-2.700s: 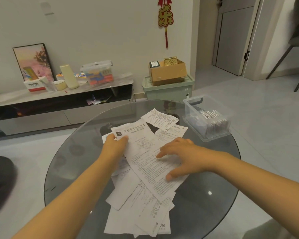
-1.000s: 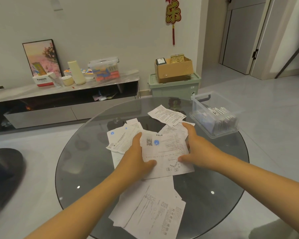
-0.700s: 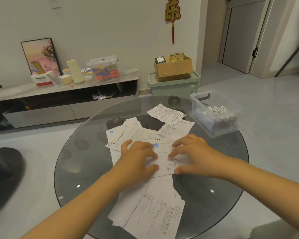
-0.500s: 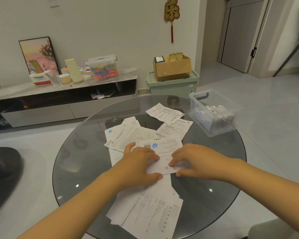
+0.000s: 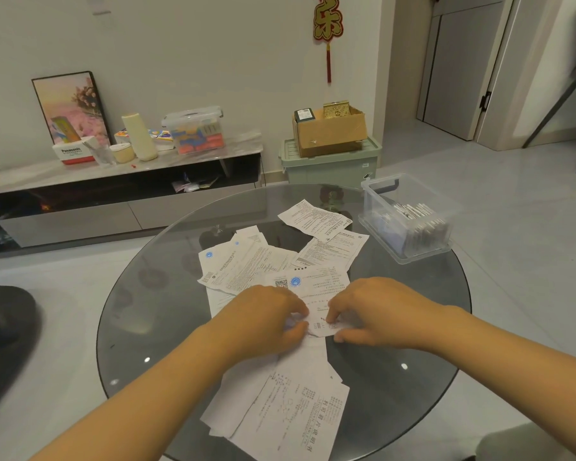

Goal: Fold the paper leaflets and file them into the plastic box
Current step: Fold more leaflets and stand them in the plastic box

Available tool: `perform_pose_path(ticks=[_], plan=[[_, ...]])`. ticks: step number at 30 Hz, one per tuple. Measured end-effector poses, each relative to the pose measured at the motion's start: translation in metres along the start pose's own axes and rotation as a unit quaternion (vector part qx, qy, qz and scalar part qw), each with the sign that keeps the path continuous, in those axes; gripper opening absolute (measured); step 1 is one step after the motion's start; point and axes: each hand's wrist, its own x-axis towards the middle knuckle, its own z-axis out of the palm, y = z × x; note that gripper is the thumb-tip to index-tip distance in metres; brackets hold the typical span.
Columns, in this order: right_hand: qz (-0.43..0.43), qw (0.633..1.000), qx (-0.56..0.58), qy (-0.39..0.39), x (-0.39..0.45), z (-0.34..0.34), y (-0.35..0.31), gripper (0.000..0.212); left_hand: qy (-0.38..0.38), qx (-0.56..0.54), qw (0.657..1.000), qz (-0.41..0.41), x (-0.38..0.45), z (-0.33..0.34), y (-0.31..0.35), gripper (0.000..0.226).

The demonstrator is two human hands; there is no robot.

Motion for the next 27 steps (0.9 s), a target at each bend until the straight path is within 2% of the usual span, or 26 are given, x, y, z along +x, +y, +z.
perform_pose_path(ticks=[5,11,16,19,24,27], plan=[[-0.008,1.000,-0.012,0.014,0.002,0.004,-0.002,0.027,-0.014,-0.010,1.000,0.019,-0.003,-0.001,-0.005,0.036],[-0.003,1.000,-0.002,0.009,0.002,0.001,0.000,0.030,-0.020,-0.027,0.999,0.025,-0.003,-0.004,-0.006,0.020],[0.012,1.000,-0.018,0.005,0.005,0.003,0.000,0.037,0.009,-0.068,0.997,-0.026,-0.002,-0.003,-0.007,0.017],[0.063,0.997,0.030,0.026,0.007,0.002,0.003,0.024,0.038,-0.117,0.991,-0.057,-0.002,-0.003,-0.008,0.018],[0.159,0.976,0.140,0.040,0.014,-0.007,0.009,0.016,0.054,-0.217,0.968,-0.110,0.003,-0.008,-0.012,0.013],[0.191,0.962,0.187,0.056,0.020,-0.009,0.012,0.016,0.085,-0.233,0.959,-0.139,0.008,-0.005,-0.017,0.017]])
